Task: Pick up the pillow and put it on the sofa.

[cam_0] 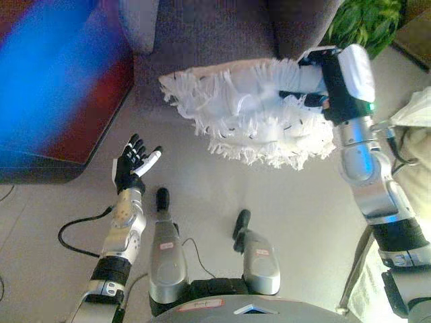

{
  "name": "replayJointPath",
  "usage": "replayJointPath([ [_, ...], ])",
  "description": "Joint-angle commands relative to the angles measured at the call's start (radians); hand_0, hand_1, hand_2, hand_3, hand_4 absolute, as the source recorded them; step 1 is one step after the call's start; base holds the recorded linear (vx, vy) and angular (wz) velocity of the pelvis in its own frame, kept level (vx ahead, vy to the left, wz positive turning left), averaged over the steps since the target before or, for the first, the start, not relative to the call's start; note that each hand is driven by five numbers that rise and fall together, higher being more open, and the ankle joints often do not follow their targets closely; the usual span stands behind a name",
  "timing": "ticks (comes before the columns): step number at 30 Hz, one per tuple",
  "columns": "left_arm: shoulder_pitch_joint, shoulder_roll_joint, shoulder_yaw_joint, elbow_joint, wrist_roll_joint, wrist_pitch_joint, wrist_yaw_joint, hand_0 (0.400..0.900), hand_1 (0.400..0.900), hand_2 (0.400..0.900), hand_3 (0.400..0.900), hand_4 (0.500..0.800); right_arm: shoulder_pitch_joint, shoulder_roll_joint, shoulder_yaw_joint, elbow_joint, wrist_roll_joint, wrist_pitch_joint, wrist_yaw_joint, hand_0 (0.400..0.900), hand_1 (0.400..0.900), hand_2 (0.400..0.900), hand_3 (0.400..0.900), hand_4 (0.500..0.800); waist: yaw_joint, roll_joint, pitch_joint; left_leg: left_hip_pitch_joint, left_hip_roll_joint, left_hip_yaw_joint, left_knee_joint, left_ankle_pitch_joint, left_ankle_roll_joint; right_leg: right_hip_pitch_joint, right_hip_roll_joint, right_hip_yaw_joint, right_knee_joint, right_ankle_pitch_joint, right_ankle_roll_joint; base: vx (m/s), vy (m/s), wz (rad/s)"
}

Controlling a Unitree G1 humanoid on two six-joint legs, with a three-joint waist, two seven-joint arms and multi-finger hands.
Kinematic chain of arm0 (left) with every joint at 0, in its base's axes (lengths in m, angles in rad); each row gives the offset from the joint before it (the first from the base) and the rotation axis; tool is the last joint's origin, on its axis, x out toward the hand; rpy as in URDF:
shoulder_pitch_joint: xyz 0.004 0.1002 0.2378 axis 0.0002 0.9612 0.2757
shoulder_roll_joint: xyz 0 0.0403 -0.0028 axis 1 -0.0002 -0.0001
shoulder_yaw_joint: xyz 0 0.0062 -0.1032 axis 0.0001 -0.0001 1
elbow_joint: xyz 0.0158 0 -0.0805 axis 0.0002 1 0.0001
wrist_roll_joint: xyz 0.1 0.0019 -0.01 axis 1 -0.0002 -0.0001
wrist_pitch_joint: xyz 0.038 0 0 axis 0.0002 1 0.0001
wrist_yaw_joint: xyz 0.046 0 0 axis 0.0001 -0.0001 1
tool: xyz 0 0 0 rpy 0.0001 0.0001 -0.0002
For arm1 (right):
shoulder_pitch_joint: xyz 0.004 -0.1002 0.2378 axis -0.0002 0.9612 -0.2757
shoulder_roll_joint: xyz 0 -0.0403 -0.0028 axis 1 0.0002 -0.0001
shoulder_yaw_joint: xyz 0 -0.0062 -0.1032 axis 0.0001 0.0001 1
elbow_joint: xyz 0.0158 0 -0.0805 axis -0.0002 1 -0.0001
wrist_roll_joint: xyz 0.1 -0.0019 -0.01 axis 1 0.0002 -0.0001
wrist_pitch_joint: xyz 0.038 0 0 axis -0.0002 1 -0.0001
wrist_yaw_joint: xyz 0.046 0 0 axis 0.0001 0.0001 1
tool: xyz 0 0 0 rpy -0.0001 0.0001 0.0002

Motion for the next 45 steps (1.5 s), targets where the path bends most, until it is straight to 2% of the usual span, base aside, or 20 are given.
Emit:
replayJointPath([
  [1, 0.086, -0.011, 0.007, -0.052, 0.08, -0.051, -0.042, 0.9, 0.9, 0.9, 0.9, 0.8, -0.084, -0.035, -0.135, -0.105, 0.06, -0.119, -0.093, 0.4, 0.4, 0.4, 0.4, 0.5, 0.003, -0.012, -0.321, 0.153, 0.038, 0.022, -0.063, -0.134, 0.0, 0.006, -0.064, -0.027, -0.072, 0.154, 0.053, 0.09, 0.046, -0.05],
  [5, 0.121, -0.021, 0.011, -0.072, 0.065, -0.043, -0.07, 0.9, 0.9, 0.9, 0.9, 0.8, -0.144, -0.072, -0.145, -0.014, 0.193, -0.117, -0.084, 0.4, 0.4, 0.4, 0.4, 0.5, 0.03, -0.038, -0.361, 0.176, 0.033, 0.036, -0.104, -0.12, -0.002, 0.036, -0.067, -0.05, -0.105, 0.164, 0.053, 0.05, 0.004, 0.07],
  [10, 0.141, -0.017, 0.018, -0.08, 0.045, -0.034, -0.087, 0.9, 0.9, 0.9, 0.9, 0.8, -0.209, -0.102, -0.12, 0.067, 0.263, -0.114, -0.086, 0.4, 0.4, 0.4, 0.4, 0.5, 0.04, -0.055, -0.358, 0.173, 0.037, 0.036, -0.115, -0.11, -0.007, 0.037, -0.064, -0.058, -0.108, 0.171, 0.053, 0.02, -0.022, 0.1],
  [12, 0.157, -0.006, 0.018, -0.095, 0.036, -0.033, -0.095, 0.9, 0.9, 0.9, 0.9, 0.8, -0.28, -0.14, -0.08, 0.154, 0.291, -0.103, -0.087, 0.4, 0.4, 0.4, 0.4, 0.5, 0.056, -0.061, -0.348, 0.163, 0.041, 0.03, -0.117, -0.104, -0.01, 0.035, -0.063, -0.062, -0.111, 0.174, 0.053, 0.03, -0.031, 0.12],
  [15, 0.173, 0.02, 0.001, -0.113, 0.007, -0.039, -0.114, 0.9, 0.9, 0.9, 0.9, 0.8, -0.469, -0.206, 0.05, 0.361, 0.359, -0.087, -0.082, 0.4, 0.4, 0.4, 0.4, 0.5, 0.085, -0.073, -0.324, 0.146, 0.044, 0.022, -0.122, -0.089, -0.016, 0.027, -0.061, -0.073, -0.115, 0.178, 0.053, 0.01, -0.035, 0.12],
  [18, 0.171, 0.046, -0.009, -0.123, -0.018, -0.049, -0.113, 0.9, 0.9, 0.9, 0.9, 0.8, -0.69, -0.229, 0.203, 0.578, 0.439, -0.073, -0.08, 0.4, 0.4, 0.4, 0.4, 0.5, 0.114, -0.079, -0.29, 0.117, 0.049, 0.012, -0.128, -0.071, -0.025, 0.009, -0.058, -0.08, -0.125, 0.185, 0.053, -0.03, -0.049, 0.13],
  [20, 0.168, 0.074, -0.029, -0.141, -0.043, -0.063, -0.125, 0.9, 0.9, 0.9, 0.9, 0.8, -0.864, -0.238, 0.323, 0.794, 0.487, -0.066, -0.073, 0.4, 0.4, 0.4, 0.4, 0.5, 0.142, -0.078, -0.257, 0.077, 0.054, -0.003, -0.13, -0.054, -0.035, -0.011, -0.054, -0.091, -0.127, 0.183, 0.053, -0.06, -0.06, 0.24],
  [23, 0.163, 0.102, -0.049, -0.156, -0.069, -0.076, -0.136, 0.9, 0.9, 0.9, 0.9, 0.8, -1.03, -0.232, 0.437, 1.038, 0.52, -0.054, -0.066, 0.4, 0.4, 0.4, 0.4, 0.5, 0.175, -0.07, -0.228, 0.035, 0.059, -0.032, -0.138, -0.032, -0.041, -0.029, -0.05, -0.111, -0.134, 0.183, 0.053, 0.01, -0.065, 0.32],
  [24, 0.147, 0.13, -0.072, -0.173, -0.085, -0.087, -0.149, 0.9, 0.9, 0.9, 0.9, 0.8, -1.115, -0.243, 0.517, 1.194, 0.493, -0.036, -0.059, 0.4, 0.4, 0.4, 0.4, 0.5, 0.214, -0.062, -0.204, 0.008, 0.069, -0.054, -0.141, -0.022, -0.049, -0.037, -0.044, -0.125, -0.139, 0.183, 0.053, 0.01, -0.073, 0.33],
  [25, 0.142, 0.123, -0.071, -0.172, -0.085, -0.087, -0.149, 0.9, 0.9, 0.9, 0.9, 0.8, -1.135, -0.242, 0.533, 1.206, 0.497, -0.041, -0.057, 0.62, 0.62, 0.62, 0.62, 0.632, 0.208, -0.058, -0.203, 0.0, 0.065, -0.057, -0.138, -0.018, -0.047, -0.042, -0.047, -0.127, -0.139, 0.186, 0.053, 0.01, -0.081, 0.36],
  [26, 0.131, 0.13, -0.082, -0.18, -0.089, -0.092, -0.151, 0.9, 0.9, 0.9, 0.9, 0.8, -1.152, -0.251, 0.542, 1.265, 0.491, -0.03, -0.073, 0.9, 0.9, 0.9, 0.9, 0.8, 0.226, -0.05, -0.192, -0.017, 0.065, -0.067, -0.136, -0.012, -0.049, -0.047, -0.047, -0.132, -0.143, 0.189, 0.053, 0.03, -0.039, 0.28],
  [27, 0.099, 0.142, -0.106, -0.18, -0.086, -0.094, -0.166, 0.9, 0.9, 0.9, 0.9, 0.8, -1.186, -0.27, 0.565, 1.325, 0.495, -0.016, -0.06, 0.9, 0.9, 0.9, 0.9, 0.8, 0.245, -0.036, -0.184, -0.032, 0.064, -0.081, -0.133, -0.007, -0.049, -0.052, -0.046, -0.138, -0.149, 0.19, 0.053, 0.08, -0.046, 0.25],
  [32, 0.085, 0.138, -0.123, -0.166, -0.087, -0.091, -0.153, 0.9, 0.9, 0.9, 0.9, 0.8, -1.22, -0.264, 0.56, 1.298, 0.522, -0.012, -0.101, 0.9, 0.9, 0.9, 0.9, 0.8, 0.253, -0.02, -0.188, -0.031, 0.055, -0.093, -0.132, -0.011, -0.042, -0.047, -0.047, -0.14, -0.156, 0.185, 0.053, 0.05, 0.012, 0.04],
  [38, 0.077, 0.127, -0.136, -0.138, -0.072, -0.082, -0.127, 0.9, 0.9, 0.9, 0.9, 0.8, -1.119, -0.222, 0.453, 1.095, 0.599, -0.061, -0.145, 0.9, 0.9, 0.9, 0.9, 0.8, 0.214, -0.017, -0.211, 0.001, 0.036, -0.079, -0.113, -0.044, -0.026, -0.024, -0.06, -0.121, -0.145, 0.172, 0.053, 0.03, 0.042, -0.11],
  [40, 0.071, 0.113, -0.132, -0.125, -0.052, -0.074, -0.119, 0.9, 0.9, 0.9, 0.9, 0.8, -1.015, -0.191, 0.374, 0.911, 0.62, -0.093, -0.15, 0.9, 0.9, 0.9, 0.9, 0.8, 0.178, -0.013, -0.223, 0.026, 0.028, -0.059, -0.091, -0.075, -0.015, -0.016, -0.069, -0.099, -0.133, 0.168, 0.053, 0.01, 0.066, -0.3],
  [41, 0.073, 0.116, -0.134, -0.125, -0.051, -0.075, -0.119, 0.9, 0.9, 0.9, 0.9, 0.8, -1.002, -0.192, 0.364, 0.901, 0.618, -0.089, -0.151, 0.9, 0.9, 0.9, 0.9, 0.8, 0.181, -0.017, -0.224, 0.027, 0.028, -0.057, -0.089, -0.077, -0.014, -0.016, -0.07, -0.097, -0.132, 0.167, 0.053, 0.02, 0.062, -0.36],
  [42, 0.074, 0.103, -0.125, -0.12, -0.041, -0.068, -0.115, 0.9, 0.9, 0.9, 0.9, 0.8, -0.905, -0.17, 0.292, 0.762, 0.624, -0.105, -0.15, 0.9, 0.9, 0.9, 0.9, 0.8, 0.155, -0.013, -0.234, 0.046, 0.024, -0.043, -0.07, -0.098, -0.009, -0.007, -0.075, -0.078, -0.124, 0.164, 0.053, 0.04, 0.063, -0.39],
  [45, 0.076, 0.083, -0.107, -0.119, -0.017, -0.059, -0.118, 0.9, 0.9, 0.9, 0.9, 0.8, -0.695, -0.111, 0.161, 0.548, 0.606, -0.139, -0.134, 0.9, 0.9, 0.9, 0.9, 0.8, 0.109, 0.001, -0.252, 0.079, 0.019, -0.021, -0.044, -0.129, 0.003, 0.003, -0.085, -0.051, -0.11, 0.16, 0.053, 0.04, 0.07, -0.49],
])
